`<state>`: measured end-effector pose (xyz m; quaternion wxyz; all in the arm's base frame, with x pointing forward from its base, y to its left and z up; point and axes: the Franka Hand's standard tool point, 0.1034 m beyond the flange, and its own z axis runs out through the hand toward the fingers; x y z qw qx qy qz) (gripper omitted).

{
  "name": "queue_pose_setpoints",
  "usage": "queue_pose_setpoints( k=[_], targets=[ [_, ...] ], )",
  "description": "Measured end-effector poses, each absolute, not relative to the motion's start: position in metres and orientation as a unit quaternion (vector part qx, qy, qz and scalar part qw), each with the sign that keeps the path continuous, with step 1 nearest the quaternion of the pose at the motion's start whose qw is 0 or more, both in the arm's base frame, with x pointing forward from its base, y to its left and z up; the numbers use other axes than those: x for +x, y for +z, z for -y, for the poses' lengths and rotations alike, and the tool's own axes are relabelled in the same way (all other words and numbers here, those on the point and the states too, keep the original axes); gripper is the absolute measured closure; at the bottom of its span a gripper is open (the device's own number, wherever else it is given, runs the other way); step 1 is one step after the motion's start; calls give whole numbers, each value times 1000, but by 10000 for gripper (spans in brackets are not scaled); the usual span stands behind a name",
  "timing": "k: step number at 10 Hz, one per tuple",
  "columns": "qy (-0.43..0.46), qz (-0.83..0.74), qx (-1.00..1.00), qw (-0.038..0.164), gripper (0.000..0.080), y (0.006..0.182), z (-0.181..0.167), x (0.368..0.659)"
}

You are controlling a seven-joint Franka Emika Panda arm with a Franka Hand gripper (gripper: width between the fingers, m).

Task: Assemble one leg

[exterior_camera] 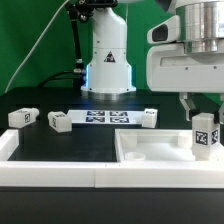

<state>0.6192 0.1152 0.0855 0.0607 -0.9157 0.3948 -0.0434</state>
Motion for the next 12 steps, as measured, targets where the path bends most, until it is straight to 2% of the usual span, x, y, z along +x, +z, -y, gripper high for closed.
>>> queue_pose_setpoints(
  k=[1,2,3,5,11,12],
  targets=[
    [-44,-387,-919,60,305,85,-115,619],
    [-45,-354,-932,58,305,85,-114,619],
    [-47,-320,-945,55,184,84,-113,619],
    [-48,-242,-968,46,160,83,-116,618],
    [-56,76,-995,-21,150,80,-133,618],
    [-50,104,-993,-25,150,79,-135,616]
  ],
)
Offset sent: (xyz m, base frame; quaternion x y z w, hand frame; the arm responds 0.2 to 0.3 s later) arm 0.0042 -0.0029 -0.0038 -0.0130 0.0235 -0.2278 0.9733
